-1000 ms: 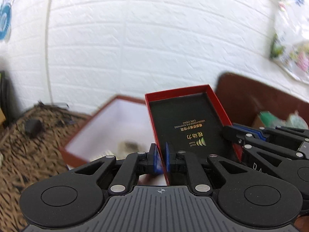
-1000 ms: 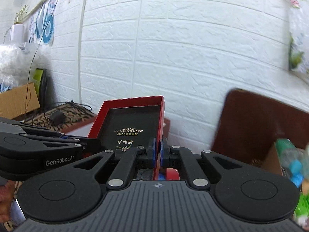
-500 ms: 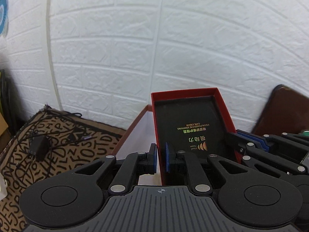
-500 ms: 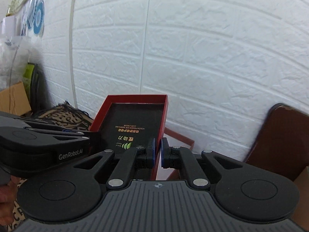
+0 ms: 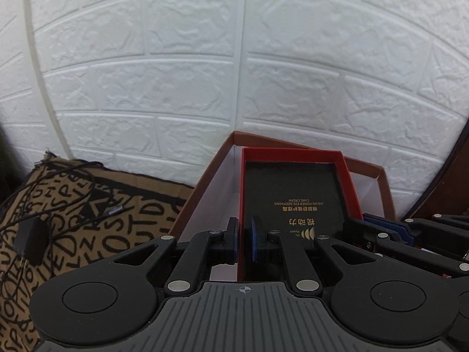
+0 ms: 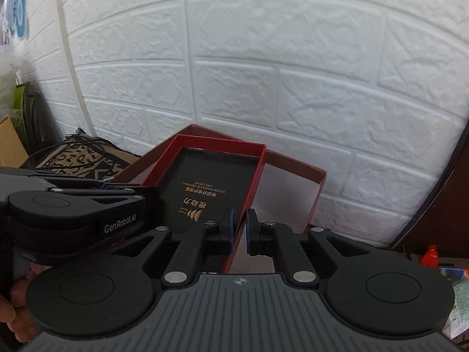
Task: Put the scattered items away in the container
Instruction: 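Lower the red tray into the shoebox and open the left gripper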
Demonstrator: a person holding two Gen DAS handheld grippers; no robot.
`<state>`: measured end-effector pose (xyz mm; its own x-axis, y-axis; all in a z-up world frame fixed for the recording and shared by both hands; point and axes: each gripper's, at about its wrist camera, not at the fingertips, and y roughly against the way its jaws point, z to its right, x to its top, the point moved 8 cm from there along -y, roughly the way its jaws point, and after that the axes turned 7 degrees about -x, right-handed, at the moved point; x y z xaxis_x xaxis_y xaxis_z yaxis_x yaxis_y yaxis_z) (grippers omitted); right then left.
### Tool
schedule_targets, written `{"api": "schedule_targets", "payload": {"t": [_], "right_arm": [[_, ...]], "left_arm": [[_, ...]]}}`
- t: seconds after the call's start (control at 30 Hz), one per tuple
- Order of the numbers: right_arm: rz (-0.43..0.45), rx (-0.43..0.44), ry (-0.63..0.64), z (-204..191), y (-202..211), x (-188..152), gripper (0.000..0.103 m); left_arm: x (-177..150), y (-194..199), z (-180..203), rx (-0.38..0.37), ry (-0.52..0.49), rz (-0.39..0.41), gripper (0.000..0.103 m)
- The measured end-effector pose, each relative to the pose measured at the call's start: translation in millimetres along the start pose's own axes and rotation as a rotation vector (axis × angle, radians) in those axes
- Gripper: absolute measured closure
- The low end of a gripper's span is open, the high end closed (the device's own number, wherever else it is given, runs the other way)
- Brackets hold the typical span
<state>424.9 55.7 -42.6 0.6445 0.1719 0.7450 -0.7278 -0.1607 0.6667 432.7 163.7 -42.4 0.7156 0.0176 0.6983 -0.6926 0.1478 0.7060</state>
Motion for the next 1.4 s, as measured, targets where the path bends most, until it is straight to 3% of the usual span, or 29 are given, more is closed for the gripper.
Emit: {"api": "schedule_targets", "payload": {"t": [0.3, 0.8, 0.83, 0.87, 0.93, 0.97, 1.0, 1.03, 1.13, 1.23, 1.4], "right_arm": [[-0.076, 0.026, 0.004, -6.1, -28.8, -4.5, 0.092], [-0.137, -0.038, 0.101, -21.1, -43.1, -3.3, 0.087], [-0.138, -0.035, 0.105, -21.6, -43.4, -3.4, 0.083], [-0.139, -0.023, 0.108, -22.6, -43.4, -3.7, 0.078], [-0.136, 0.004, 0.106, -26.7, -40.2, -4.1, 0.060], [-0.130, 0.016, 0.108, -29.5, -37.7, -3.6, 0.053], [-0.123, 0.025, 0.106, -31.4, -35.3, -3.1, 0.024], [-0.109, 0.019, 0.107, -31.7, -32.4, -2.5, 0.019], [-0.092, 0.021, 0.104, -28.7, -26.5, -2.1, 0.016], [-0.104, 0.070, 0.045, -23.2, -21.9, -2.1, 0.014], [-0.096, 0.084, 0.062, -24.9, -11.6, -2.8, 0.009]], "left_arm": [[-0.8, -24.3, -14.7, 0.031, -0.005, -0.032, 0.099], [1.4, -34.7, -21.6, 0.041, 0.014, -0.040, 0.097], [1.6, -34.7, -21.9, 0.039, 0.017, -0.037, 0.088], [2.0, -34.0, -22.0, 0.034, 0.023, -0.031, 0.086], [2.8, -31.4, -19.0, 0.009, 0.022, -0.015, 0.065], [3.7, -28.7, -15.8, -0.002, 0.010, -0.003, 0.050], [4.3, -25.8, -12.4, -0.017, -0.003, 0.009, 0.020], [4.6, -22.8, -7.5, -0.053, -0.017, 0.017, 0.009], [5.5, -16.1, -6.2, -0.062, -0.014, 0.033, 0.003], [3.7, -11.5, -6.6, -0.066, 0.002, 0.033, 0.003], [-0.8, -1.3, -5.3, -0.043, -0.004, 0.031, 0.003]]}}
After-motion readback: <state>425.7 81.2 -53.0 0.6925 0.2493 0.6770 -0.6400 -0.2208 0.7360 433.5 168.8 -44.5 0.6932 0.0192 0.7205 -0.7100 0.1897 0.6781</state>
